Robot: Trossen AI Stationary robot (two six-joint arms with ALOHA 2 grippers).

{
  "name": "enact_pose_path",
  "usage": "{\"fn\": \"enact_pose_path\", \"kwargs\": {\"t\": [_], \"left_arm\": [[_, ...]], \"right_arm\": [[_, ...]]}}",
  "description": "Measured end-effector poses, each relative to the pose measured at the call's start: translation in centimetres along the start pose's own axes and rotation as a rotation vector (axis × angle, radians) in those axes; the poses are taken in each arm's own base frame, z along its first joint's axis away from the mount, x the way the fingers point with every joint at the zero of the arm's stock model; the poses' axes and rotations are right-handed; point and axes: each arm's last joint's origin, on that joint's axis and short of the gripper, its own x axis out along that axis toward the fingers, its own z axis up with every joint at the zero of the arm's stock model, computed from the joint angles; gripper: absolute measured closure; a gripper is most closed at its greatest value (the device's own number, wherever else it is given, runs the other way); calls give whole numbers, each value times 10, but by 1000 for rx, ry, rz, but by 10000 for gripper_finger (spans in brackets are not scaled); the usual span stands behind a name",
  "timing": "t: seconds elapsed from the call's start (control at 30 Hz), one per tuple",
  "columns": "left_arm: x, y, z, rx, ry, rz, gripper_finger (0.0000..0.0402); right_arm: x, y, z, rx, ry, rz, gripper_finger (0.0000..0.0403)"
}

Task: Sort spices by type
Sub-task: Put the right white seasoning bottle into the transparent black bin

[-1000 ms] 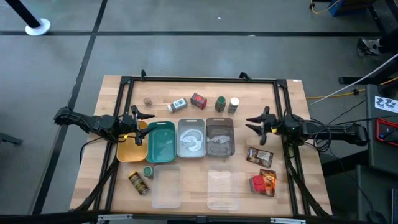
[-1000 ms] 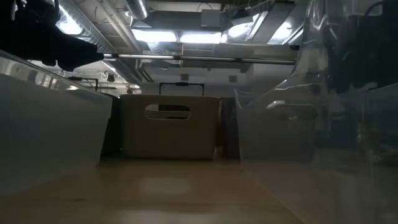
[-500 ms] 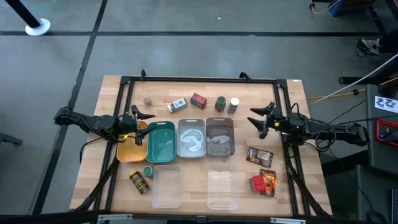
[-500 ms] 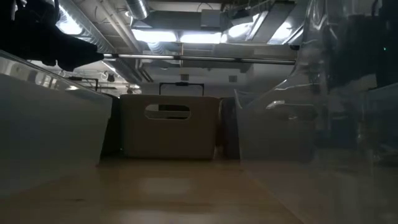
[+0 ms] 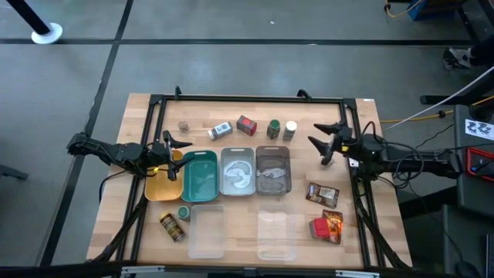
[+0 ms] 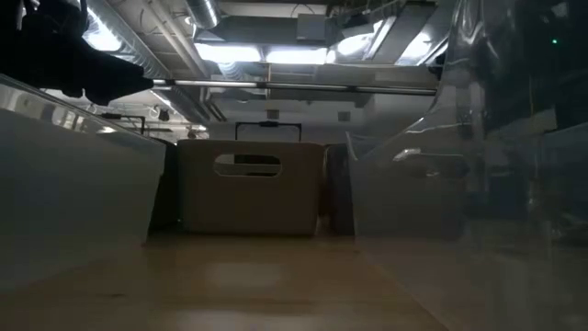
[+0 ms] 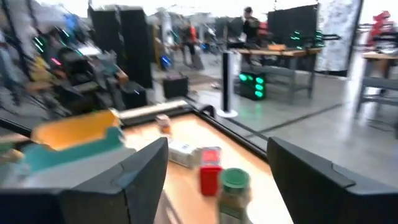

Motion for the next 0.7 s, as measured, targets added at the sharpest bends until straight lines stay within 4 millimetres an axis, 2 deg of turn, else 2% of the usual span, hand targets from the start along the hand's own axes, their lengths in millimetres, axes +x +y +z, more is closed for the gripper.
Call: {"fn": "enact_pose_path", "kwargs": {"t": [0.2, 0.47, 0.6, 0.7], "left_arm": [[0, 0, 0, 0, 0, 0, 164], [0, 0, 0, 0, 0, 0, 164], [0, 0, 0, -4, 0, 0, 164], [0, 0, 0, -6, 0, 0, 164]], "right_arm": [[14, 3, 16, -105, 148, -130, 132], [38, 12, 39, -166, 269, -159, 132], [53, 6, 45, -187, 339, -226, 132], [64, -5, 43, -192, 432, -248, 132]]}}
